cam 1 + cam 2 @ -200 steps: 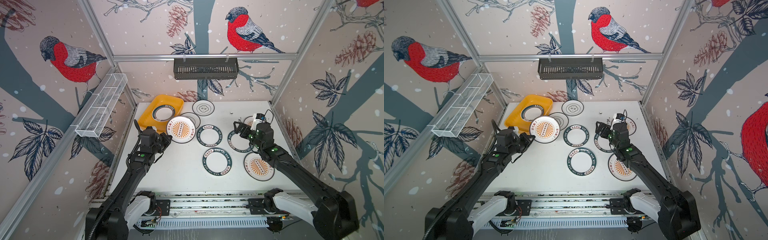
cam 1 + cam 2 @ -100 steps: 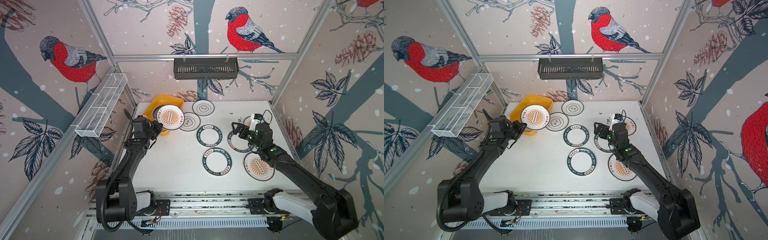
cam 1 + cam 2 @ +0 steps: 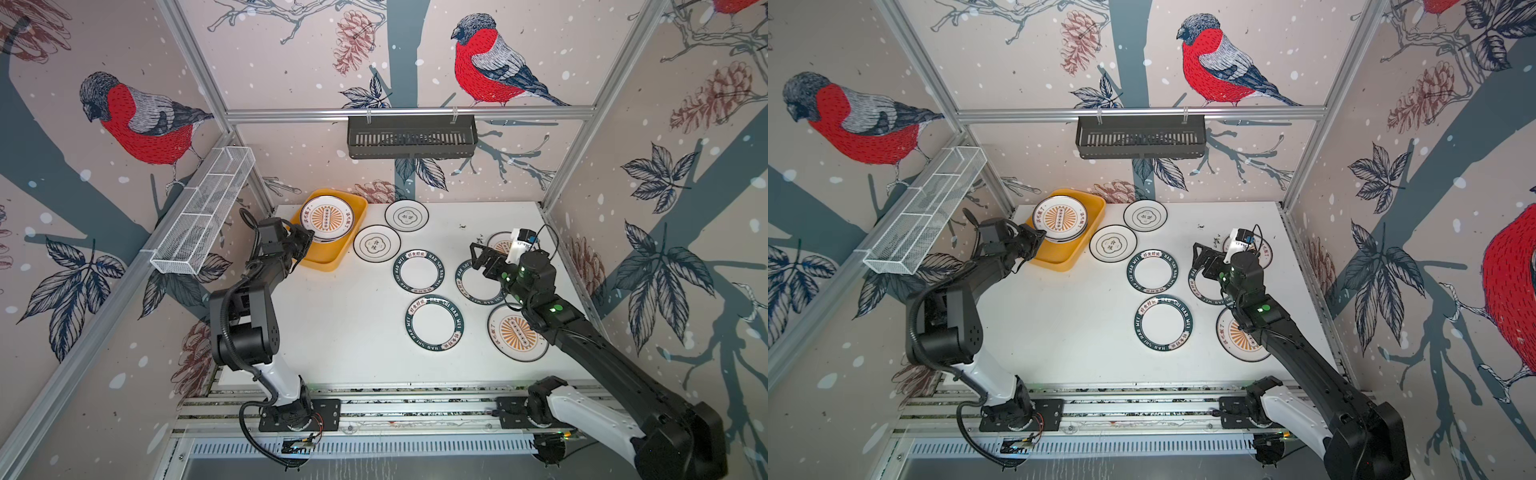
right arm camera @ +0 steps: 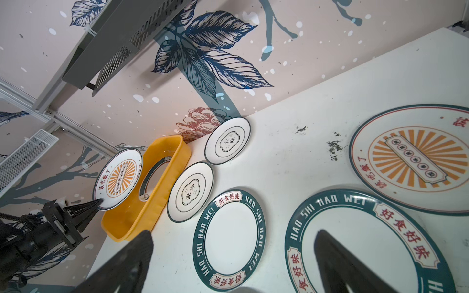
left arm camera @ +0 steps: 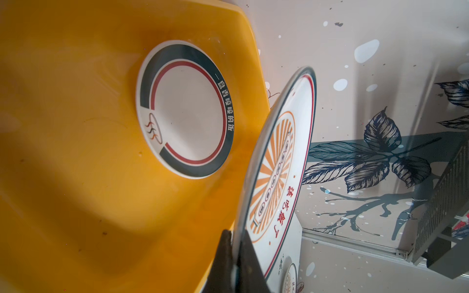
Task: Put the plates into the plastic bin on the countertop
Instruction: 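Carry the orange sunburst plate upright to the yellow bin with the left gripper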
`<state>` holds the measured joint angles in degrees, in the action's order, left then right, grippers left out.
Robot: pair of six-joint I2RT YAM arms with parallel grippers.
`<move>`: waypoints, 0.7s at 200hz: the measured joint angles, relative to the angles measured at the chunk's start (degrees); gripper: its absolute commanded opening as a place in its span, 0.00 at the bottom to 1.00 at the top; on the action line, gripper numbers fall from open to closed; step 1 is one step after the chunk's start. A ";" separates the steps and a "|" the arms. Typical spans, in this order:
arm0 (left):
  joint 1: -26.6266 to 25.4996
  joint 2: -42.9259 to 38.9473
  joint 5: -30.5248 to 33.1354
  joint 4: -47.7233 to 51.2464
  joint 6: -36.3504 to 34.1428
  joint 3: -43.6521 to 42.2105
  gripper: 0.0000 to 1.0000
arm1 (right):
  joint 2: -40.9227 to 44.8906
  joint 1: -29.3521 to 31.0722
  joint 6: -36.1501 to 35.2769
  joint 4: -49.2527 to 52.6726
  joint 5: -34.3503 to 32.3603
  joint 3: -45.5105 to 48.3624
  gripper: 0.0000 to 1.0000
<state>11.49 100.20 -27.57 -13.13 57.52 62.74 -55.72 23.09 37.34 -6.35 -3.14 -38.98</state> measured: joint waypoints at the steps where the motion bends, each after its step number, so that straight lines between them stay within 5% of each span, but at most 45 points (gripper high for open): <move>1: 0.00 0.55 0.02 -0.15 0.07 0.35 0.00 | 0.02 0.02 0.00 0.04 -0.02 0.00 1.00; 140: 0.04 17.57 -0.20 -4.15 4.94 10.91 0.00 | 2.40 8.28 0.70 1.53 -10.75 -0.13 1.00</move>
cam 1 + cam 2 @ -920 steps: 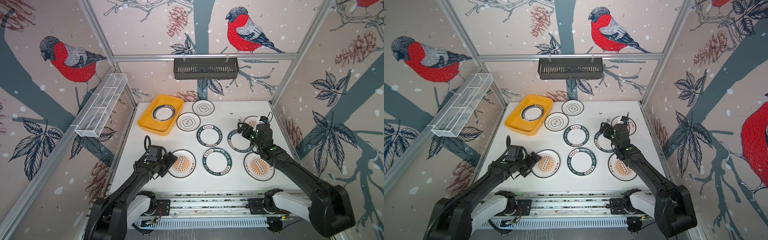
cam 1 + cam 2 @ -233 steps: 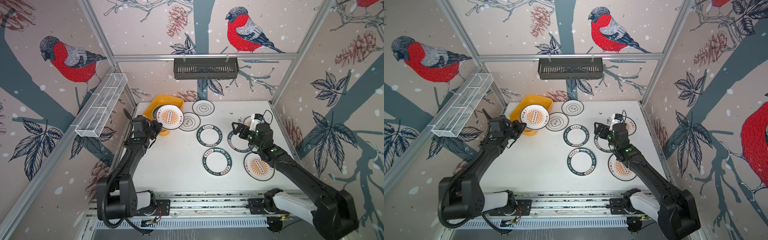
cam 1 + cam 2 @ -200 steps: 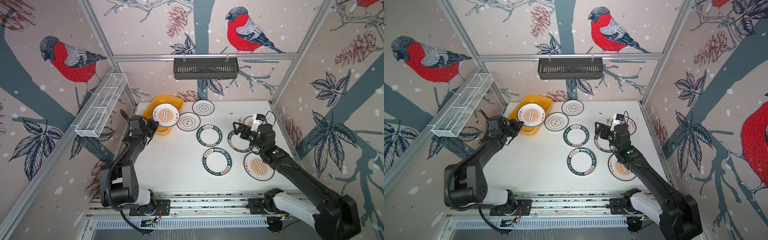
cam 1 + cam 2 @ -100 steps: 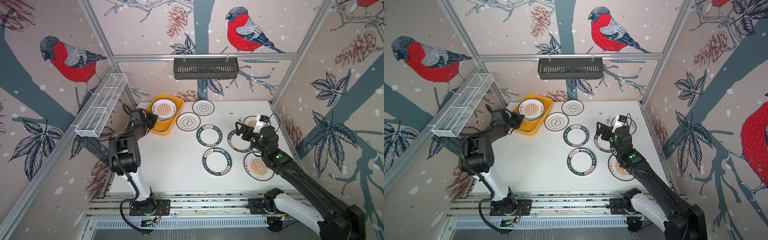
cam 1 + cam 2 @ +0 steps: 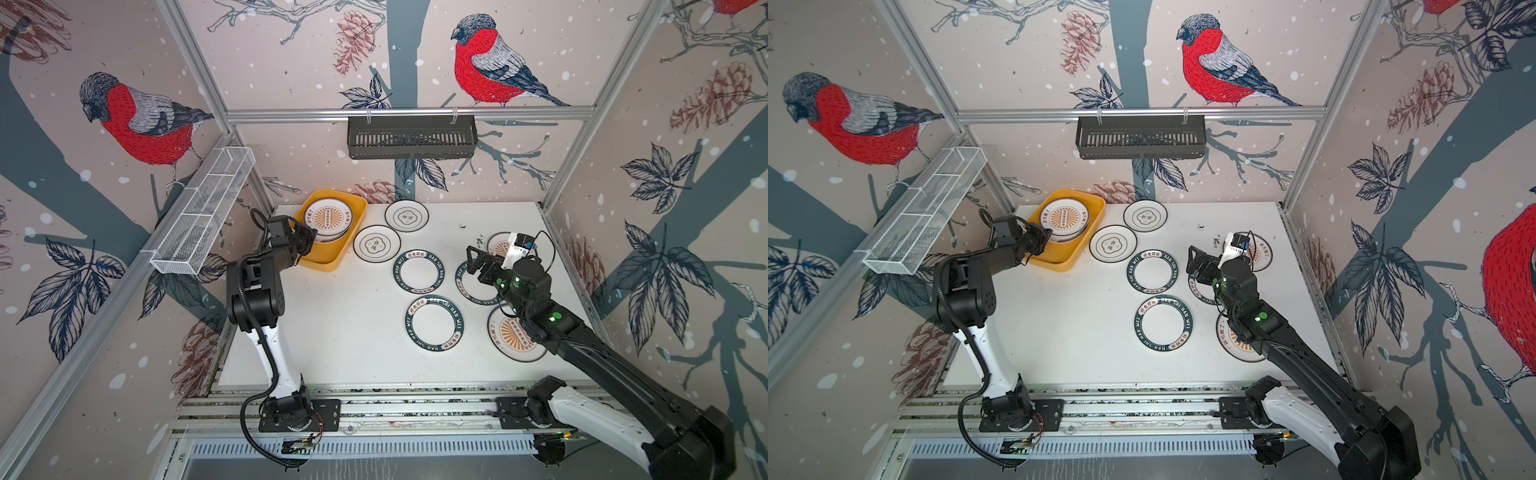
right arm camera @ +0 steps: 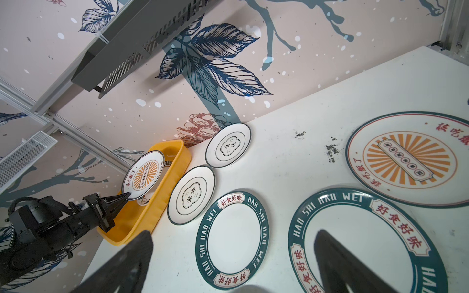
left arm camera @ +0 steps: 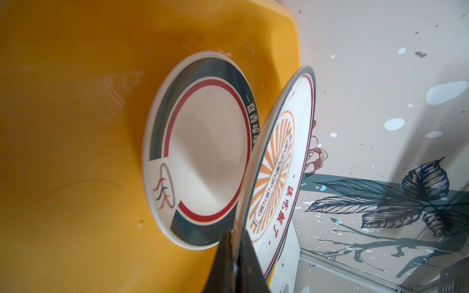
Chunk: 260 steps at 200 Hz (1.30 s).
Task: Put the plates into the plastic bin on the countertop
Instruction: 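Carry the orange sunburst plate upright to the yellow bin with the left gripper, then lower the plate into the bin against the first plate and open the left gripper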
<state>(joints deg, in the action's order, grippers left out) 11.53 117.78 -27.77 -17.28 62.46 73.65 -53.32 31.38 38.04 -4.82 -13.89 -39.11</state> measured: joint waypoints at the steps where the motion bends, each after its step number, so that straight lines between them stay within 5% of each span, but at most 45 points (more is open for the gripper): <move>1: 0.00 0.04 0.02 0.00 0.00 0.04 0.00 | -0.02 0.02 0.02 0.00 -0.02 -0.02 1.00; 192: -0.50 9.73 2.51 7.48 -2.99 11.47 0.00 | -5.35 0.42 0.55 0.15 -2.60 -2.89 1.00; 260: -0.76 10.10 2.60 8.17 -4.50 12.00 0.31 | -5.60 0.39 0.52 0.15 -2.80 -2.89 1.00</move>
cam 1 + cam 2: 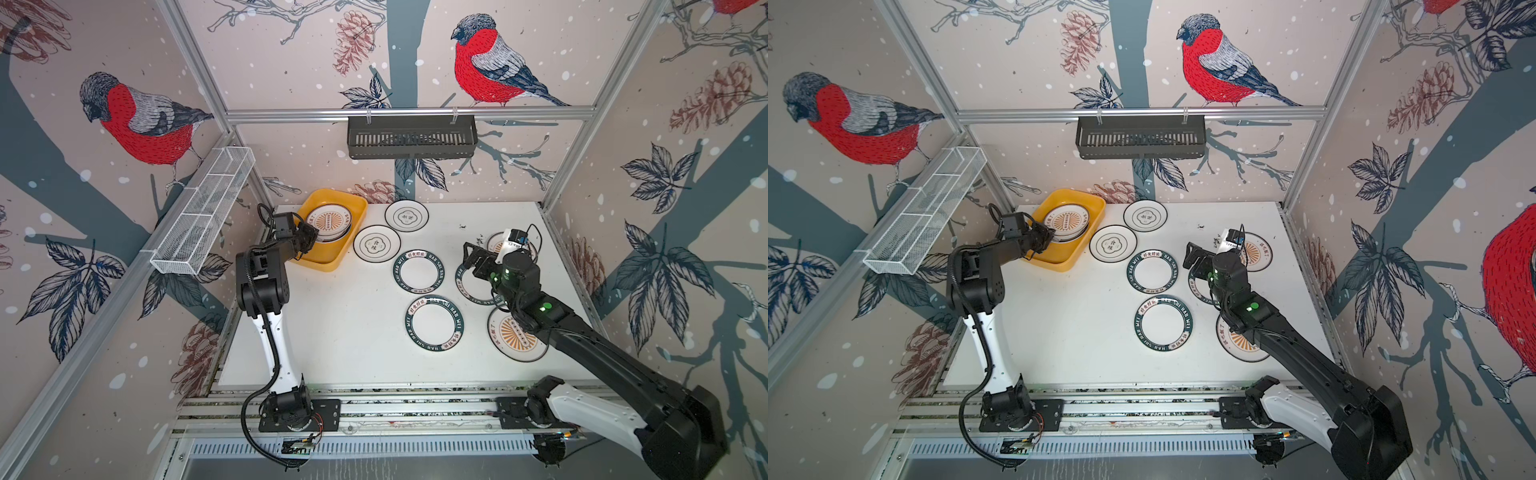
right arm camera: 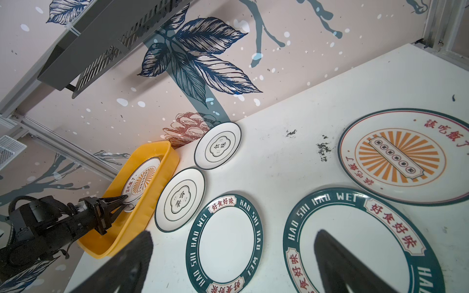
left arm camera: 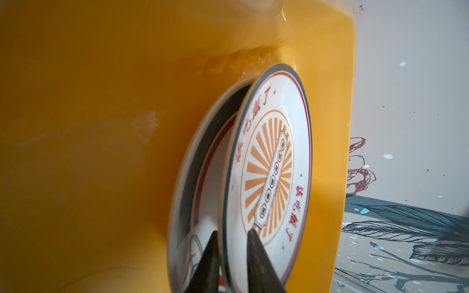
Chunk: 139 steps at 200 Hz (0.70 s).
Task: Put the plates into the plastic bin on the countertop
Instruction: 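Lower the plate into the bin against the first plate and open the left gripper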
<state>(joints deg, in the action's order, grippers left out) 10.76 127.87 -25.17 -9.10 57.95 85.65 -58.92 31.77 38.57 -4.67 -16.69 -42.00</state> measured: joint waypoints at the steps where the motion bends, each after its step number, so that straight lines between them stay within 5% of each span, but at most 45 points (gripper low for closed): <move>1: 0.00 0.00 0.00 0.02 0.00 0.00 0.32 | -0.02 0.00 0.00 0.00 0.00 0.00 1.00; 36: -0.13 -0.63 0.44 1.31 -1.05 0.09 0.49 | -0.42 0.00 -0.35 0.02 0.00 -0.02 1.00; 139: -1.20 -3.65 1.73 9.33 -6.56 1.18 0.65 | 2.32 -0.20 -3.39 -0.02 1.36 0.70 1.00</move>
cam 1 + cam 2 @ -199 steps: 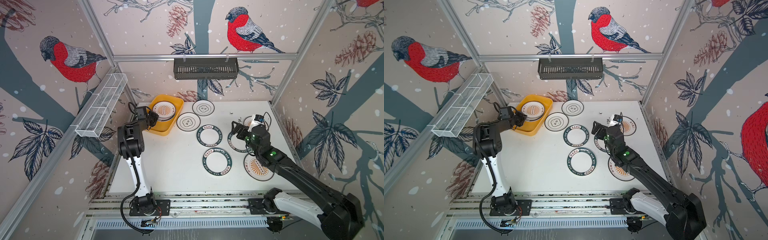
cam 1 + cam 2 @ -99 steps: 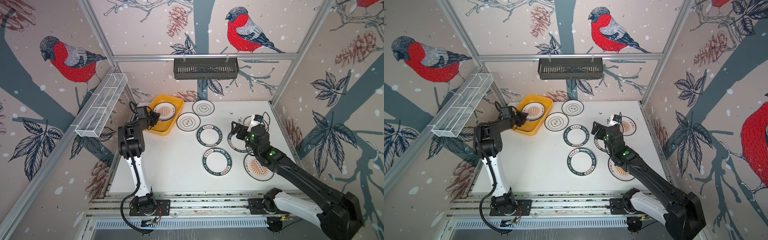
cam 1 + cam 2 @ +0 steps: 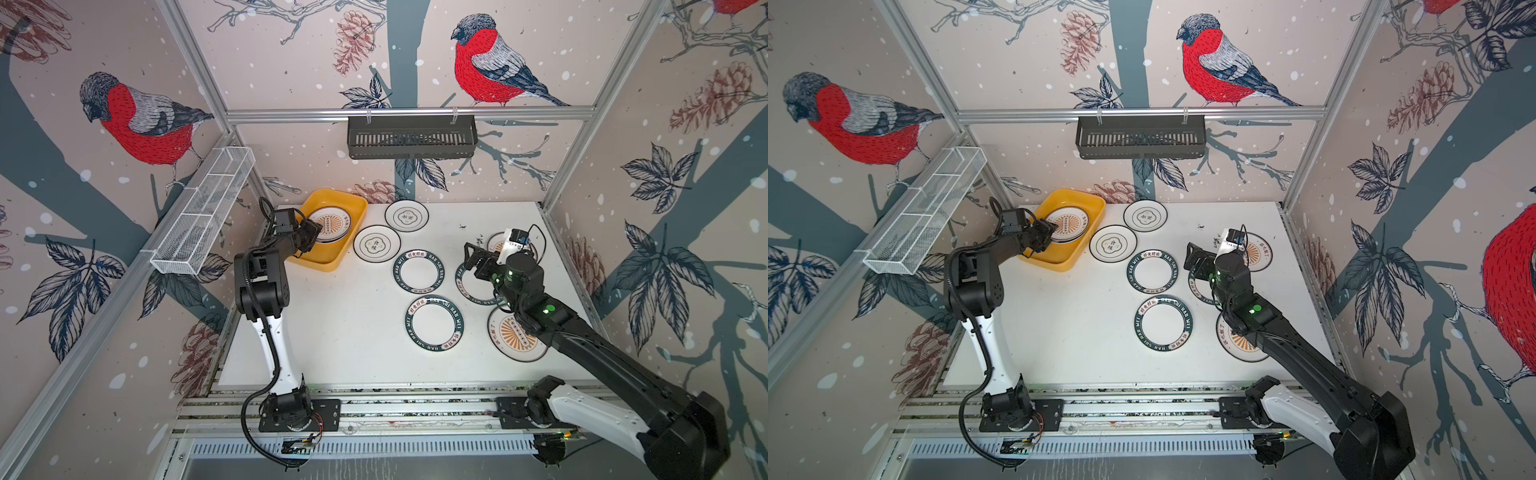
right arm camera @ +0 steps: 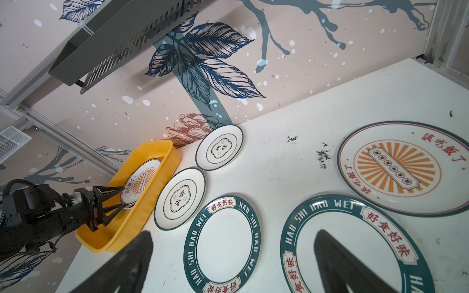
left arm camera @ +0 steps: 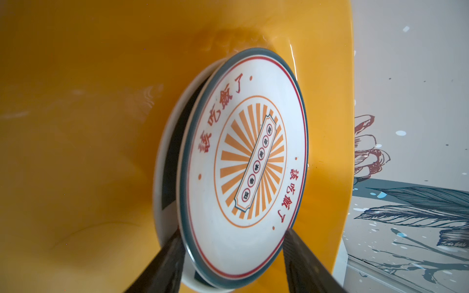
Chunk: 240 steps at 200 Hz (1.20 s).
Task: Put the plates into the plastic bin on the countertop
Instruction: 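Lower the plate into the bin against the first plate and open the left gripper, then withdraw the left gripper and move it to the green-rimmed plate nearest the robot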
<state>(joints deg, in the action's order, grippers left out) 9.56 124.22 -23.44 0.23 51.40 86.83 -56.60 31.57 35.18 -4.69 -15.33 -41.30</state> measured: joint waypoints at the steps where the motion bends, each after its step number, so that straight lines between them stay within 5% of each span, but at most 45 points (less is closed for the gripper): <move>1: -0.02 -0.04 0.00 0.09 -0.09 0.00 0.65 | 0.00 0.00 0.00 0.00 0.00 0.00 1.00; 122: -0.70 -5.70 0.61 8.26 -6.80 -1.14 0.70 | 5.95 -2.71 -1.27 -0.39 4.57 4.37 1.00; 195: -1.62 -23.26 -1.46 3.67 -10.14 -13.88 0.78 | 5.03 -3.02 -1.27 -0.81 5.90 4.50 1.00; 240: -2.32 -34.71 -4.66 -0.31 -13.03 -22.23 0.96 | 2.16 -3.10 -1.29 -1.77 6.64 2.95 1.00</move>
<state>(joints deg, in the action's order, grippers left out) 7.25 89.52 -28.10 -0.08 38.37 64.60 -54.43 28.47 33.89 -6.46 -8.69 -38.35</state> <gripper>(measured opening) 0.953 0.996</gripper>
